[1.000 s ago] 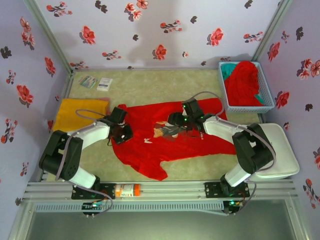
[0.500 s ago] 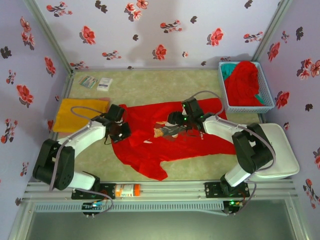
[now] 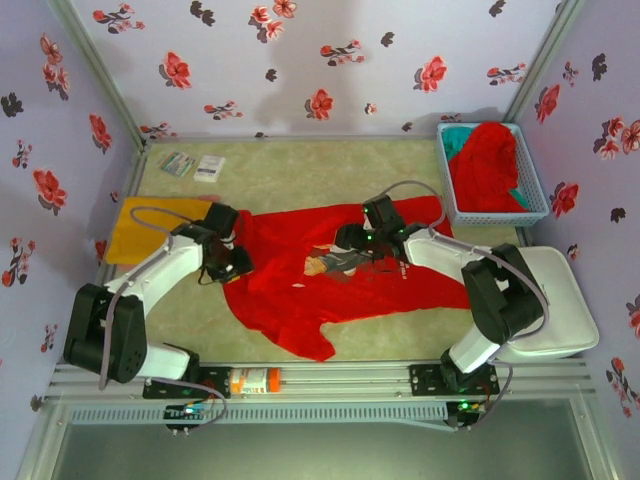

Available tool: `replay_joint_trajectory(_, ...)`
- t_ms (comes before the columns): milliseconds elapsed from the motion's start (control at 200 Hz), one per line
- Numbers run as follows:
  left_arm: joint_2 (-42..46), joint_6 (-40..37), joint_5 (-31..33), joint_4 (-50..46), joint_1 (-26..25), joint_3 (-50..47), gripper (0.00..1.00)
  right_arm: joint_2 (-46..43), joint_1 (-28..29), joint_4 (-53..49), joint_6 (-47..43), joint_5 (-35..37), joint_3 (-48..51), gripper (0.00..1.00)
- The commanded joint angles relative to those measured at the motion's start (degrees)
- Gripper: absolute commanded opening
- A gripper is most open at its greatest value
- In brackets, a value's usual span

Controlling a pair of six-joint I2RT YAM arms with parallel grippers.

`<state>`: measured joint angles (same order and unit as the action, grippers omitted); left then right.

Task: Fold and stack the t-shirts

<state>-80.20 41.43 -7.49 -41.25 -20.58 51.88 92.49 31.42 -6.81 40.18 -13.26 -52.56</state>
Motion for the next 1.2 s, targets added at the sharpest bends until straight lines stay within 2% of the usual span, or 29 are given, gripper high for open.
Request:
replay_joint_trajectory(0, -2.6, -5.4, 2.0, -4.7, 1.8, 6.1, 0.4, 0.1, 0.2, -4.1, -2.9, 2.8, -3.6, 0.64)
replay_joint_trajectory(135, -6.4, -9.3, 5.5, -4.5, 4.1, 14.5, 0.33, 0.8, -1.2, -9.0, -5.5, 5.4, -7.7, 0.65)
replay_joint_trajectory(280, -15.9, -12.0, 11.5, -7.5, 4.8, 26.9, 0.34, 3.5, -4.4, -14.0, -8.3, 7.6, -13.1, 0.66)
replay_joint_trajectory(385, -23.0, -13.0, 12.7, -8.3, 4.2, 34.3, 0.34, 5.9, -6.4, -17.0, -10.9, 10.0, -16.8, 0.69)
replay_joint_trajectory(595, -36.1, -16.2, 20.6, -11.0, 1.6, 46.8, 0.34, 12.7, -9.8, -21.3, -14.1, 11.1, -24.2, 0.71)
replay_joint_trajectory(860, -46.8, -19.2, 28.7, -15.4, -2.0, 56.6, 0.34, 19.2, -12.7, -24.9, -14.1, 14.6, -27.1, 0.73)
replay_joint_trajectory(1070, -52.8, -20.6, 32.7, -17.3, -2.8, 60.5, 0.34, 21.4, -13.9, -24.4, -14.0, 15.4, -26.9, 0.74)
replay_joint_trajectory(1195, -55.2, -21.2, 35.0, -18.6, -2.9, 61.6, 0.3, 22.5, -14.5, -24.3, -13.7, 15.4, -27.3, 0.74)
